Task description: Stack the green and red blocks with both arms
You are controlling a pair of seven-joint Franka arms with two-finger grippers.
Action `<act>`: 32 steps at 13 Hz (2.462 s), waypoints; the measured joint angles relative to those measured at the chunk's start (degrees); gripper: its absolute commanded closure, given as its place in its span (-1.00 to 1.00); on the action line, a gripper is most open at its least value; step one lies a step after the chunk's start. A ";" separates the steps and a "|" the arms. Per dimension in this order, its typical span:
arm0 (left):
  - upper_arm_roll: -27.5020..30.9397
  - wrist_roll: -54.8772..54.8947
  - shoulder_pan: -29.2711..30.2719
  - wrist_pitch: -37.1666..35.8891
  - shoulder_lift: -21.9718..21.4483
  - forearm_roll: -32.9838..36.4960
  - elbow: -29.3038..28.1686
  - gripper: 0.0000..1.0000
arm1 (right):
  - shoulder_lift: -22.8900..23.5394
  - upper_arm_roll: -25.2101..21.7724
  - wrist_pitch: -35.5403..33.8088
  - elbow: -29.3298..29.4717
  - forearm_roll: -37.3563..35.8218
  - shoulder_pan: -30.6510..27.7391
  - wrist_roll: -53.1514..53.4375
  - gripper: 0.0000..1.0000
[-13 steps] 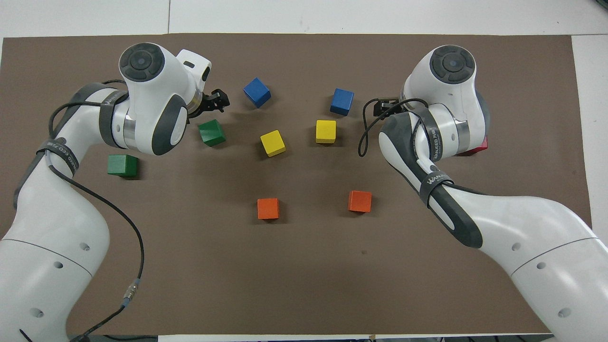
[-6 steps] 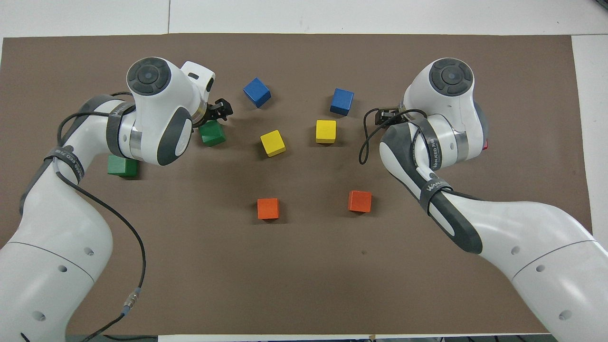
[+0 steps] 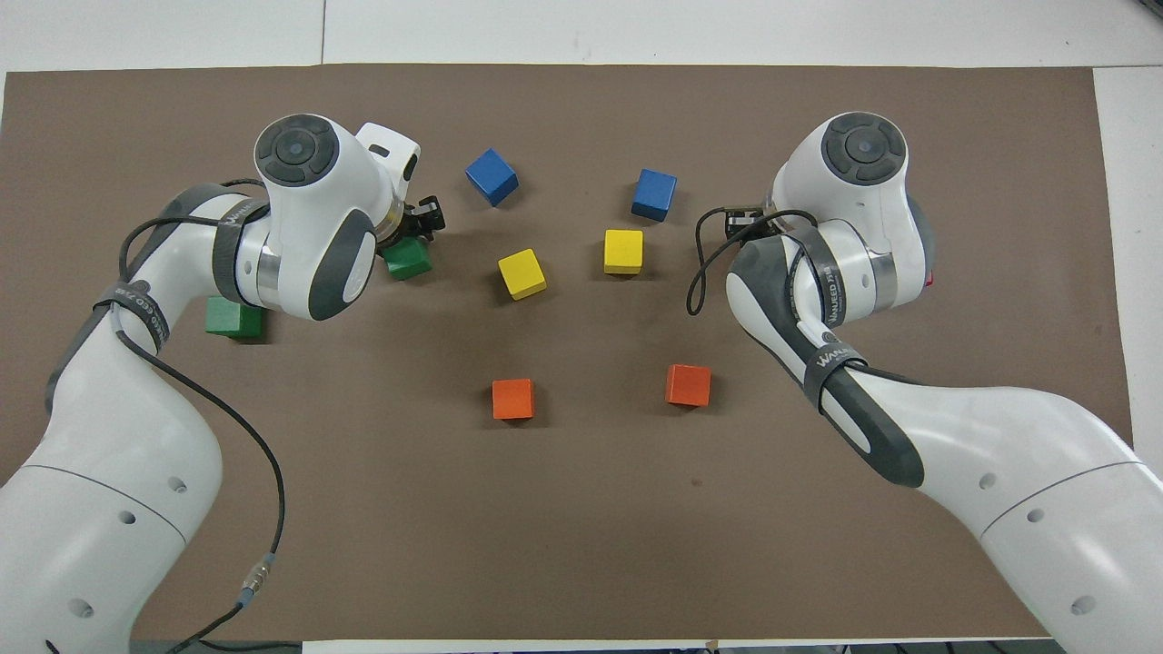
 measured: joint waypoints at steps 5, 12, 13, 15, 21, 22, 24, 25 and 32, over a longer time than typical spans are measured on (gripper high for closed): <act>0.63 12.45 3.60 -11.04 -5.14 0.82 2.55 1.00 | -4.07 -0.77 -11.08 3.99 -0.03 -3.50 -7.79 1.00; 0.74 39.81 17.01 -12.63 -12.16 -0.39 -6.71 1.00 | -16.34 -0.80 -5.45 -11.53 -0.03 -15.30 -21.75 1.00; 0.74 39.98 17.48 -12.18 -13.13 -1.42 -8.17 1.00 | -16.40 -0.81 -2.96 -13.34 -0.03 -15.57 -21.75 1.00; 0.73 40.15 17.94 -10.44 -15.37 -2.15 -11.33 1.00 | -16.40 -0.77 -0.15 -15.17 -0.03 -15.72 -20.72 1.00; 0.82 40.15 19.22 -1.98 -18.07 -2.24 -18.03 1.00 | -15.88 -0.48 3.17 -16.18 -0.03 -15.69 -17.58 1.00; 0.80 40.16 19.48 -1.84 -18.07 -2.24 -18.06 1.00 | -15.69 -0.48 3.43 -16.18 -0.03 -15.69 -17.55 1.00; 0.79 40.18 19.66 -1.73 -18.10 -2.24 -18.09 1.00 | -15.34 -0.48 3.69 -16.19 -0.03 -15.69 -17.43 1.00; 0.78 40.18 19.66 -1.66 -18.10 -2.24 -18.14 1.00 | -15.18 -0.48 4.09 -16.19 -0.03 -15.68 -17.30 1.00; 0.77 40.18 19.66 0.44 -18.12 -2.25 -19.83 1.00 | -14.86 -0.45 4.37 -16.16 -0.02 -15.68 -16.07 1.00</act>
